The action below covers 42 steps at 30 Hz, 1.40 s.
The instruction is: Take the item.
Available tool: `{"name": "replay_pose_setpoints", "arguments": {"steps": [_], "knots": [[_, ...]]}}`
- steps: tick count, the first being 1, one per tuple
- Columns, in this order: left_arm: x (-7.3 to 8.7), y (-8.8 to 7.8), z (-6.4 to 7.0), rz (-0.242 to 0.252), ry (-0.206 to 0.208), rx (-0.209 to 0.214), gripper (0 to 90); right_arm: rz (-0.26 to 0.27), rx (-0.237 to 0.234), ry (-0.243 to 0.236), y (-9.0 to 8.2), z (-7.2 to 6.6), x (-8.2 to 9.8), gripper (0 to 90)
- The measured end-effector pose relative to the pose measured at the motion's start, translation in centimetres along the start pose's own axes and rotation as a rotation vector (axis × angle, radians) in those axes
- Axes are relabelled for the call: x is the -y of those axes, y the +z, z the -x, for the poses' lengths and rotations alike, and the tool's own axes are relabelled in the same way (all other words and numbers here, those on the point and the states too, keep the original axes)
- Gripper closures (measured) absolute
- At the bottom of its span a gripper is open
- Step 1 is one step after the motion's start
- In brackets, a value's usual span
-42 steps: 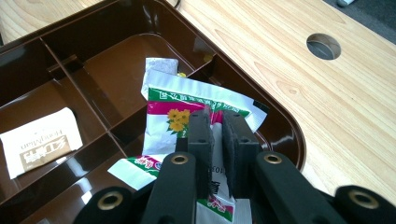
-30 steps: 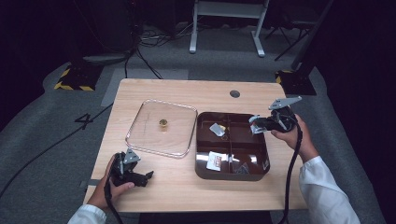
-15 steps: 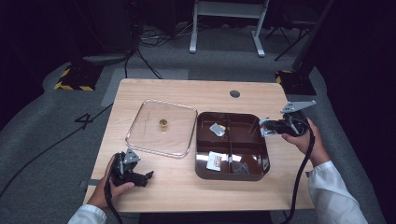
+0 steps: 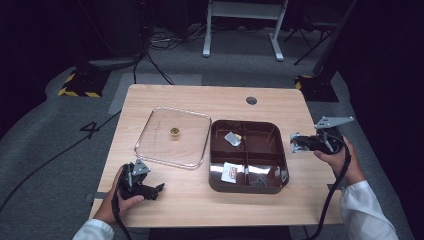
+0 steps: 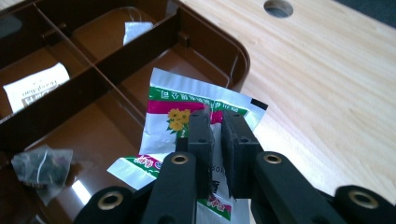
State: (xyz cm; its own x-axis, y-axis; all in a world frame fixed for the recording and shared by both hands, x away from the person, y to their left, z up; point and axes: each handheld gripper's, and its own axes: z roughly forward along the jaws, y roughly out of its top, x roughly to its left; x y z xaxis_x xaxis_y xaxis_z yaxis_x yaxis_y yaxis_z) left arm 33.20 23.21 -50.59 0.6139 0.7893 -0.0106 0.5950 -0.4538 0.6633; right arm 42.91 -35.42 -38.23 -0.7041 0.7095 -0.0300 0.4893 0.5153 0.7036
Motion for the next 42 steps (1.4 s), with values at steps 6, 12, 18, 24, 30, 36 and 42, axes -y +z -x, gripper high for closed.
{"name": "replay_pose_setpoints", "arguments": {"steps": [6, 12, 18, 24, 30, 36, 42], "knots": [[0.0, 0.0, 0.0, 0.000, 0.000, 0.000, 0.4, 0.009, -0.011, 0.037, -0.5, 0.7, 2.0, 89.4], [0.0, 0.0, 0.0, 0.000, 0.000, 0.000, 0.4, -0.066, -0.025, 0.046, 1.8, 0.8, 4.2, 87.8], [0.0, 0.0, 0.0, 0.001, -0.001, 0.000, 0.4, -0.079, -0.040, 0.064, 2.6, 1.0, 5.3, 86.3], [0.0, 0.0, 0.0, 0.000, 0.000, 0.000, 0.4, -0.067, -0.037, 0.049, 2.3, 0.8, 5.7, 82.7], [0.0, 0.0, 0.0, 0.000, 0.000, 0.000, 0.4, -0.041, -0.024, 0.039, 2.0, 0.7, 6.3, 73.4], [0.0, 0.0, 0.0, 0.000, 0.000, -0.001, 0.4, -0.001, 0.009, 0.001, 1.2, 0.3, 7.1, 58.3], [0.0, 0.0, 0.0, 0.000, 0.000, -0.001, 0.4, 0.021, 0.020, -0.026, 0.4, -0.4, 8.1, 44.4]]}}
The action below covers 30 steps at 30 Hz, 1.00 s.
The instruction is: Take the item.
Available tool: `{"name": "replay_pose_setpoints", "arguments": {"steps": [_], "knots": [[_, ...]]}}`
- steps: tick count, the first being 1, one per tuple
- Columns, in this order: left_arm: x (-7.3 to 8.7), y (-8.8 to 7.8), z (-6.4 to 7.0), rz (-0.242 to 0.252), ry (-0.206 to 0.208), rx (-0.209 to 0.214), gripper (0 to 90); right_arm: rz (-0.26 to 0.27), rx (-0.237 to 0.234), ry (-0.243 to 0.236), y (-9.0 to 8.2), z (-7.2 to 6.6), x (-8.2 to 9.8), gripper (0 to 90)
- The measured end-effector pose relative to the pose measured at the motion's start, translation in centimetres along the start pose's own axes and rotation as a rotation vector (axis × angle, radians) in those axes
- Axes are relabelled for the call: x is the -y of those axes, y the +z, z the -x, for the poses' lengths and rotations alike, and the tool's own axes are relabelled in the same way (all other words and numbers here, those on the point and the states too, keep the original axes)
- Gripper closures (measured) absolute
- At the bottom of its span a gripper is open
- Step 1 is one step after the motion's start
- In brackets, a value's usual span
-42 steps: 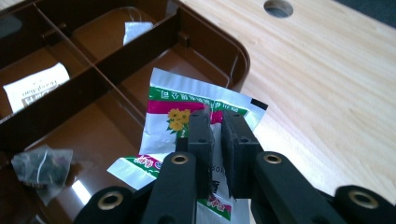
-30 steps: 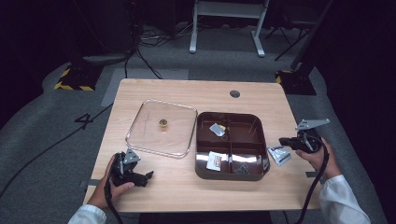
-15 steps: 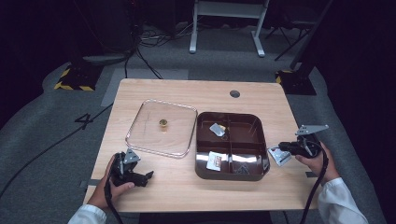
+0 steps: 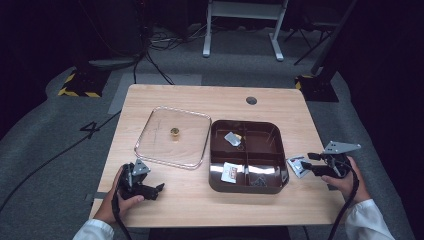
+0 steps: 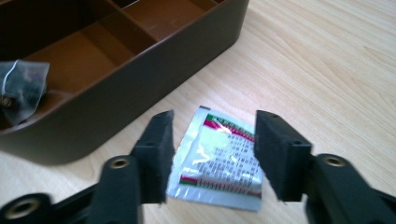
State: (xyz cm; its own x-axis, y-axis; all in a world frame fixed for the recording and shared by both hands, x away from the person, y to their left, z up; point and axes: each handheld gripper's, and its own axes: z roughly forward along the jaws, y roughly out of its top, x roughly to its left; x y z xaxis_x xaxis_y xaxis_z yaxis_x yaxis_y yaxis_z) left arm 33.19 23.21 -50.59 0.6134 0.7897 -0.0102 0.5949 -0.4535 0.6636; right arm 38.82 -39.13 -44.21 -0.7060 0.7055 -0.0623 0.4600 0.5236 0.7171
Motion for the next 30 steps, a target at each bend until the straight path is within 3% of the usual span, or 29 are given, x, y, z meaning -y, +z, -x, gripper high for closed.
{"name": "replay_pose_setpoints", "arguments": {"steps": [10, 17, 30], "knots": [[0.0, 0.0, 0.0, 0.000, -0.002, -0.002, 0.4, -0.003, 0.040, -0.019, -0.4, -0.9, 2.2, 32.4], [0.0, 0.0, 0.0, 0.001, -0.002, -0.002, 0.4, 0.008, 0.074, 0.021, -0.6, -0.9, 3.6, 26.2], [0.0, 0.0, 0.0, 0.000, -0.001, -0.001, 0.4, -0.014, 0.081, 0.076, -0.2, -1.5, 6.7, 23.6]]}}
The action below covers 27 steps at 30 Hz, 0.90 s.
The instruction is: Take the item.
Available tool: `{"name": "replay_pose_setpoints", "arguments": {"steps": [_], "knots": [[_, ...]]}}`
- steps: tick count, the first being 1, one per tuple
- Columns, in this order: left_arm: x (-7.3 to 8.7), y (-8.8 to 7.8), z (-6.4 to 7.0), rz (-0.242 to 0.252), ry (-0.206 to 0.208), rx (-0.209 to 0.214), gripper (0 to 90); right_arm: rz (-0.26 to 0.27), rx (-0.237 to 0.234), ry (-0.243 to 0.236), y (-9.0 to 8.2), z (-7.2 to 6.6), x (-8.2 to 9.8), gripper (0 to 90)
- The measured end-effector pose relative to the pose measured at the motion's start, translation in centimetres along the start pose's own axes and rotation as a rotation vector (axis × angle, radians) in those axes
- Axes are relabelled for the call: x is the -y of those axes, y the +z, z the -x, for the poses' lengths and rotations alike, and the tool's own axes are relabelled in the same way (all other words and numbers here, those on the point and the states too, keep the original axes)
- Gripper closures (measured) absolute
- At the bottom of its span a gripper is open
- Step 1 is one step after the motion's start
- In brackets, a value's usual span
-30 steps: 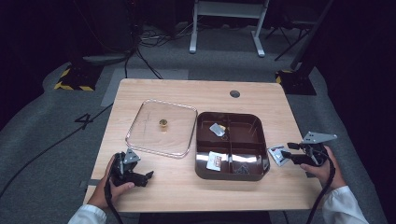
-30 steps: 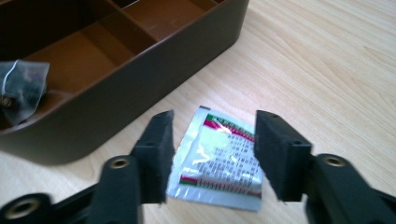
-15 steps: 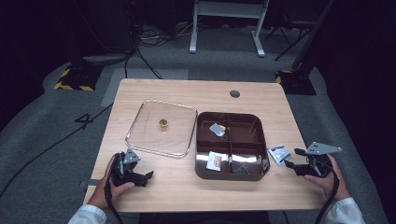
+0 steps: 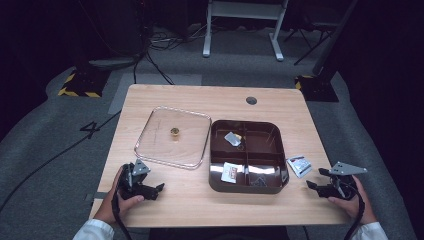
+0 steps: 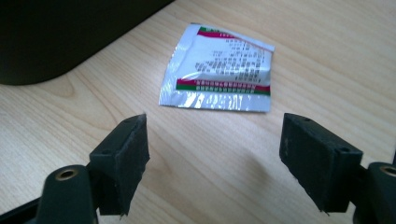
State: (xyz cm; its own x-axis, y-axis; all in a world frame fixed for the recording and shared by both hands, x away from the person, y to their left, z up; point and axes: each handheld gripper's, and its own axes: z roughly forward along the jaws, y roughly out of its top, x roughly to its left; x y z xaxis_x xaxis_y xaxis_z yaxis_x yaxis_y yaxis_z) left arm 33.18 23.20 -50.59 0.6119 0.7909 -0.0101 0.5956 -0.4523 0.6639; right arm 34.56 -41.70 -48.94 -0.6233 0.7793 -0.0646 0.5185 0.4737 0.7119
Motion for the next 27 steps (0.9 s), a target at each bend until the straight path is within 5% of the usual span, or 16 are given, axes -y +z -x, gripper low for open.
{"name": "replay_pose_setpoints", "arguments": {"steps": [10, 27], "knots": [[0.0, 0.0, 0.0, 0.000, 0.000, 0.001, 0.4, 0.047, -0.005, 0.077, -0.1, -0.3, 2.1, 21.8], [0.0, 0.0, 0.0, -0.002, 0.002, -0.001, 0.4, 0.046, 0.020, 0.102, -0.1, -0.6, 2.1, 21.6]]}}
